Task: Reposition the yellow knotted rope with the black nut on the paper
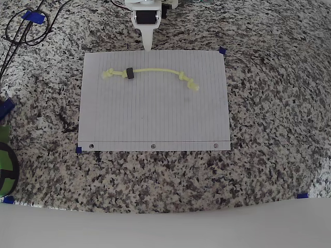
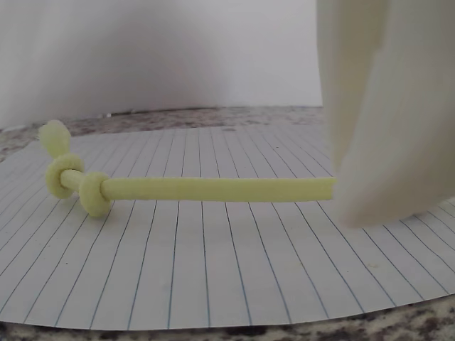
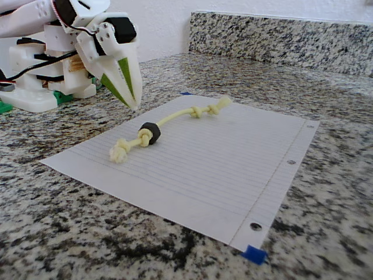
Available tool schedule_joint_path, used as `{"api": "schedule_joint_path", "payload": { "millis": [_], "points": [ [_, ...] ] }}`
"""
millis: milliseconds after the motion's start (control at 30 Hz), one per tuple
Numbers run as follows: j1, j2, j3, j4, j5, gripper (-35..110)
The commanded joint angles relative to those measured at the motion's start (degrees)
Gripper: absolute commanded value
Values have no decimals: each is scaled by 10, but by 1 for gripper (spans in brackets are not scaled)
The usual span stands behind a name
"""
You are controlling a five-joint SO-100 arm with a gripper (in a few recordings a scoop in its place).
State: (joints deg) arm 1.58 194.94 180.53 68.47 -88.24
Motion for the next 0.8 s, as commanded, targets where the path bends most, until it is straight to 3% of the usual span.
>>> {"api": "schedule_joint_path", "payload": {
  "millis": [0,767],
  "points": [
    [-2,4,3,-2,4,11],
    [-1,4,3,-4,5,13]
  ]
}}
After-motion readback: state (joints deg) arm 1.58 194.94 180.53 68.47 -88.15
